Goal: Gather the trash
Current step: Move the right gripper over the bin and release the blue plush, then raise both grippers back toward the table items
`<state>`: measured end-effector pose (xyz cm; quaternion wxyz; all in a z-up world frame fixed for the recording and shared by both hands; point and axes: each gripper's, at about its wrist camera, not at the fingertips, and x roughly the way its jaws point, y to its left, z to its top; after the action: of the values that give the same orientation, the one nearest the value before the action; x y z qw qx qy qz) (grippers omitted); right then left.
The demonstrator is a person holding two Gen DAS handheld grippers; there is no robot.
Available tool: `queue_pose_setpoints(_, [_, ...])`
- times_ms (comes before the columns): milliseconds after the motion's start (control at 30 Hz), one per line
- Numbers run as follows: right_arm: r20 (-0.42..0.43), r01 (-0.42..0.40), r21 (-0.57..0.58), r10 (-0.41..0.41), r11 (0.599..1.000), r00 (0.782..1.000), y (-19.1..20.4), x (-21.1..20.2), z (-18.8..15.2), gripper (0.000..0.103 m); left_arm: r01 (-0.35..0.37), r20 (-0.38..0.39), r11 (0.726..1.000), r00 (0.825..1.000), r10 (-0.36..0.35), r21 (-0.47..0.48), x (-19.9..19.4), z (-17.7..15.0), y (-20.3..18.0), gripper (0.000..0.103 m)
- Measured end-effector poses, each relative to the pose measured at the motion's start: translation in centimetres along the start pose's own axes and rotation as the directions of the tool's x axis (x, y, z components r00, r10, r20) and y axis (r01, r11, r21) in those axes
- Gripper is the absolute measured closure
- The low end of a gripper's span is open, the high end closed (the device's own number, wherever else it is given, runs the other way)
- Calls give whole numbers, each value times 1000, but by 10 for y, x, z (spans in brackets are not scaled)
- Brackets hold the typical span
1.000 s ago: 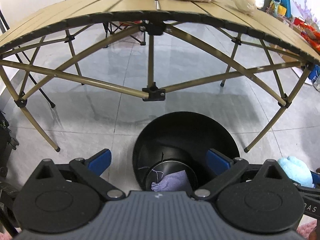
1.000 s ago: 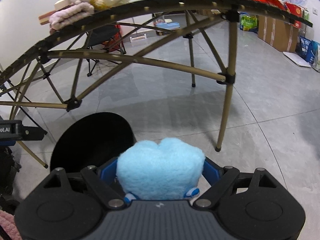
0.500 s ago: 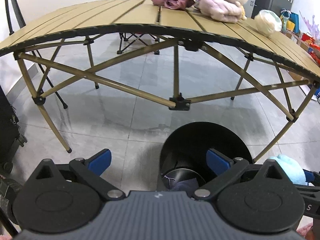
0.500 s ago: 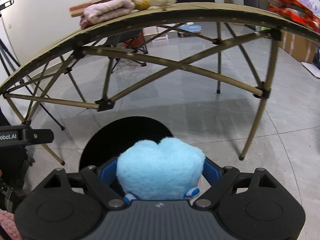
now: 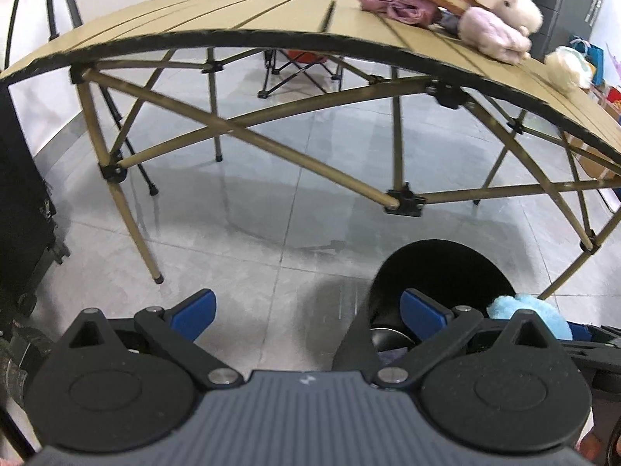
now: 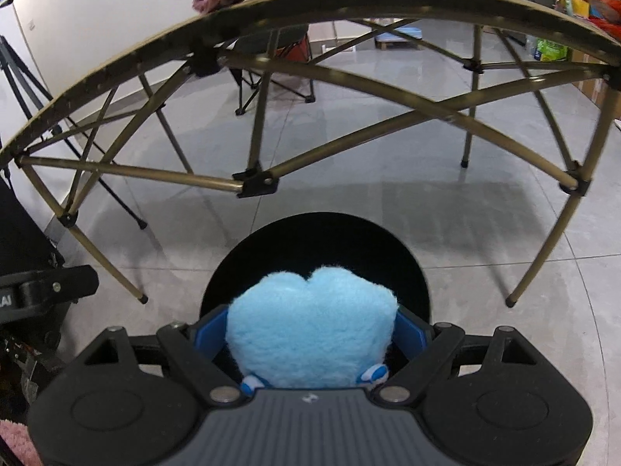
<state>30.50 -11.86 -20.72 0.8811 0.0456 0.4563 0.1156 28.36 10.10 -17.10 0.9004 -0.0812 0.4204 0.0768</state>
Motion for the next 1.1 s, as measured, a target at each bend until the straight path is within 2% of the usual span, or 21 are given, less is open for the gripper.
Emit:
queue_pose_setpoints(467, [-82, -13, -5, 12, 1000, 997, 28, 34, 16, 15, -48, -43, 996, 998, 45, -68, 13, -1, 38, 0])
queue_pose_setpoints(567, [-98, -11, 2, 12, 1000, 995, 29, 40, 20, 9, -46, -45, 996, 998, 43, -72, 13, 0, 41, 0])
queue_pose_setpoints(600, [-98, -9, 3, 9, 1000, 995, 29, 42, 21, 1, -46, -45, 996, 998, 43, -72, 12, 0, 41, 0])
queue_pose_setpoints(633, [-95, -3, 2, 3, 1000, 995, 29, 43, 21, 0, -45, -45, 996, 998, 42, -72, 12, 0, 42, 0])
queue_pose_setpoints(1100, [-85, 12, -25, -14, 1000, 996, 30, 38, 21, 0, -29, -26, 996, 999, 27, -88, 4, 1, 44, 0])
